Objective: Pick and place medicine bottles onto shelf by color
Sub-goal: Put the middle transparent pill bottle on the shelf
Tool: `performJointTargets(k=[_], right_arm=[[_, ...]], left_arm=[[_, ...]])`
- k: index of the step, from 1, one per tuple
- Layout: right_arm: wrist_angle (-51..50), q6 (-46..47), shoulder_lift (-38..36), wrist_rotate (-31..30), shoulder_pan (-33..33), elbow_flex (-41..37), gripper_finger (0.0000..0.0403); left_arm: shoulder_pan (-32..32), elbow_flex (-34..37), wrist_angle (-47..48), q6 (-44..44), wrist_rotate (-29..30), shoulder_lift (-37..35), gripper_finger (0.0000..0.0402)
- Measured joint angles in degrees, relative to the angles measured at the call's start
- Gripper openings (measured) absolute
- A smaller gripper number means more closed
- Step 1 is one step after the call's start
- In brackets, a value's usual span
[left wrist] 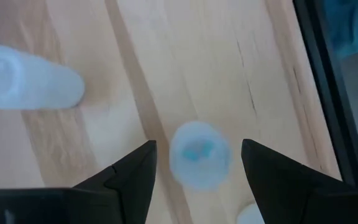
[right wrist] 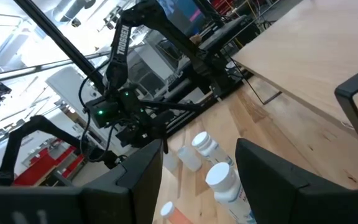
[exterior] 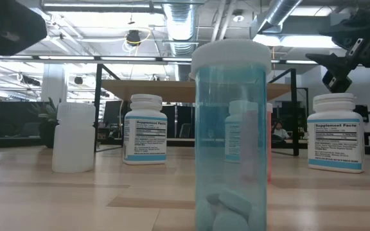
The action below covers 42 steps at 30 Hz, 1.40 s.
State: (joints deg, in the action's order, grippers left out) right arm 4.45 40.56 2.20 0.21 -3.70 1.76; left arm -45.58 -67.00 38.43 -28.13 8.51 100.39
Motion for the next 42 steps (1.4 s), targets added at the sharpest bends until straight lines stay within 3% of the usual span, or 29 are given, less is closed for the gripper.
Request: performJointTargets(k=[12, 21, 25, 34, 42], right_arm=[[0.46, 0.00, 0.00, 0.00, 0.00, 0.00, 0.0225], [0.39, 0.00, -0.02, 0.00, 0.00, 0.00, 0.0225], [0.30, 0.00, 0.00, 0.00, 0.00, 0.00, 0.0225], [0.36, 0.01, 0.00, -0.04, 0.00, 0.00, 0.0225], [0.48, 0.00, 0.00, -0.09, 0.00, 0.00, 0.0225]], left_arm=[[-0.15, -0.01, -0.25, -0.26, 0.14, 1.42, 0.0218], [0.52, 0.02, -0.93, -4.38, -4.15, 1.46, 0.0103], [2.23, -0.43, -0.35, -10.60, -8.37, -0.69, 0.0103], [10.72, -13.56, 10.62, -14.37, -7.64, -8.93, 0.0103], [24.08, -29.15, 31.13, -9.76, 0.30, -10.54, 0.0103]])
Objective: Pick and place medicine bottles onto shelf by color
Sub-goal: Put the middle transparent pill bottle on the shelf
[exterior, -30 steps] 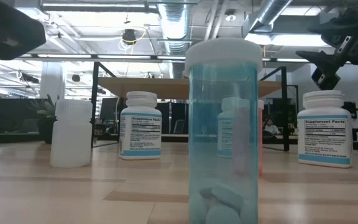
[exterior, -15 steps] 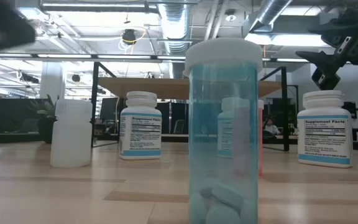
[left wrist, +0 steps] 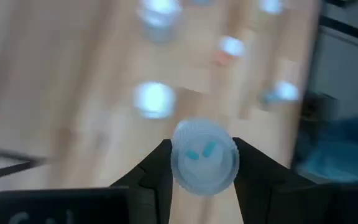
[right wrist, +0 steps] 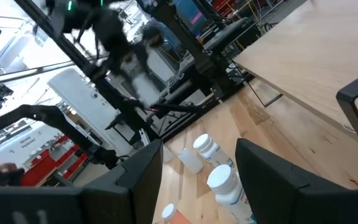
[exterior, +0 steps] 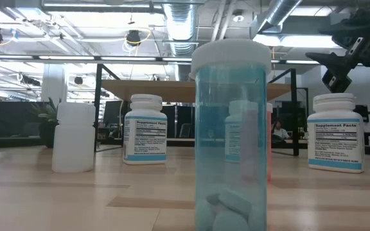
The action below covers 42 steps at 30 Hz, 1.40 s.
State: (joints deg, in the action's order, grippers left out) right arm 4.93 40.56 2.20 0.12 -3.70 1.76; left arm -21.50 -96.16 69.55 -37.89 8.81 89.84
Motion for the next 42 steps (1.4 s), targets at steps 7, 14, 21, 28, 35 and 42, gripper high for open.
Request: performJointTargets(k=[7, 14, 21, 28, 35, 42], right_arm=[[0.18, 0.00, 0.00, -0.04, 0.00, 0.00, 0.0225], [0.20, 0.13, 0.00, -0.09, 0.00, 0.00, 0.0225], [0.20, 0.09, 0.00, -0.17, 0.00, 0.00, 0.0225], [0.20, 0.02, 0.00, -0.20, 0.00, 0.00, 0.0225], [0.22, 0.00, -0.02, -0.20, 0.02, 0.00, 0.0225], [0.29, 0.04, 0.00, -0.20, 0.02, 0.00, 0.0225]], left_arm=[[16.33, -5.05, 6.77, 8.04, 0.25, 0.04, 0.0103], [32.81, -5.05, 6.91, 23.90, -4.24, 0.20, 0.0103], [46.37, -4.13, 6.78, 34.76, -9.85, 0.24, 0.0103], [50.58, 1.70, 4.36, 39.16, -11.36, 0.25, 0.0103], [50.26, 2.78, 3.07, 43.34, -9.45, 1.50, 0.0103], [50.30, 2.84, 1.81, 45.37, -8.89, 4.33, 0.0103]])
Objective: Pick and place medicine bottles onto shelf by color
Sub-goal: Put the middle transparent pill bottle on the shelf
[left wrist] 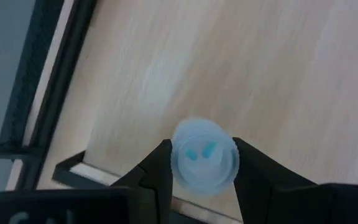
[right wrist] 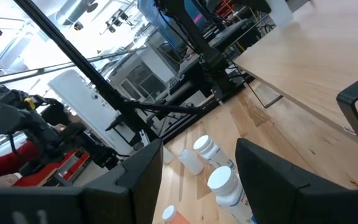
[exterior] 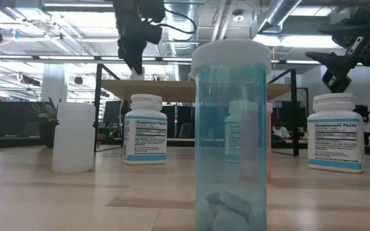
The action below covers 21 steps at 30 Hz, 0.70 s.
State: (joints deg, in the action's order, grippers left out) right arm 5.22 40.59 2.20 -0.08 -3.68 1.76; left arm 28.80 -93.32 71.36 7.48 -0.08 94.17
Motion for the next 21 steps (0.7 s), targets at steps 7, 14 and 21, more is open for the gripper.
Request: performJointTargets(k=[7, 14, 21], right_arm=[[-0.21, 1.97, -0.01, 0.02, 0.02, 0.00, 0.0225], [-0.12, 2.05, -0.02, 0.02, 0.02, 0.00, 0.0225], [-0.12, 2.02, -0.02, 0.02, 0.00, 0.00, 0.0225]], left_arm=[[0.11, -0.20, -2.13, 1.87, -0.32, 0.56, 0.0120], [-0.42, -0.17, -1.72, 2.93, 1.42, 1.63, 0.0218], [-0.46, -1.42, -2.74, 3.04, 1.41, 1.95, 0.0244]])
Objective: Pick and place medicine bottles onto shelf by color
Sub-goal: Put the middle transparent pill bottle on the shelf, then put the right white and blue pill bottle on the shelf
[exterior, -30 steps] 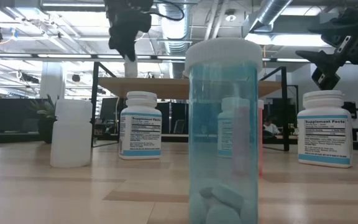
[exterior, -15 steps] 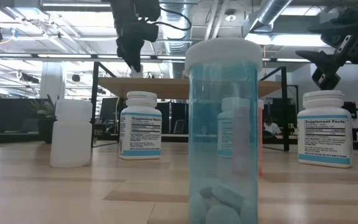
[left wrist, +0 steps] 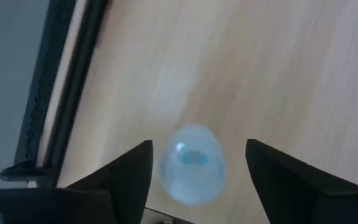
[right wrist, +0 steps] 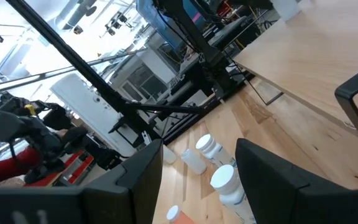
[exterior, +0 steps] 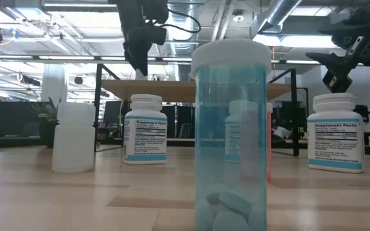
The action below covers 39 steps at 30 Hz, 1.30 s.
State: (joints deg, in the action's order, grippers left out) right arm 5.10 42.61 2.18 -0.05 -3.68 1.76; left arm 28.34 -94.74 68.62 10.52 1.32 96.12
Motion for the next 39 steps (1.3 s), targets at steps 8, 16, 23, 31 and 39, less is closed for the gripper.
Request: performJointTargets(k=[8, 16, 23, 31, 39], right_arm=[[-0.13, -0.03, 0.00, 0.00, -0.02, 0.00, 0.0225], [-0.17, -0.11, 0.02, 0.04, -0.02, 0.00, 0.0225], [8.19, 3.42, 0.02, 1.36, -0.02, -0.01, 0.0225], [-3.92, -3.87, 4.91, 1.97, -1.63, 13.25, 0.0206], [-26.72, -10.15, 22.17, 2.02, -6.77, 35.91, 0.0176]], left_arm=[[-2.34, -8.83, -2.69, 4.81, -5.66, -0.04, 0.0246], [-11.03, -15.21, 0.67, 1.79, -18.44, -0.13, 0.0246], [-20.91, -16.15, 10.05, -1.15, -19.98, -0.09, 0.0247], [-30.91, -16.15, 17.78, -9.92, -15.95, -0.09, 0.0247], [-41.50, -16.13, 18.97, -19.38, -10.43, -0.09, 0.0247]])
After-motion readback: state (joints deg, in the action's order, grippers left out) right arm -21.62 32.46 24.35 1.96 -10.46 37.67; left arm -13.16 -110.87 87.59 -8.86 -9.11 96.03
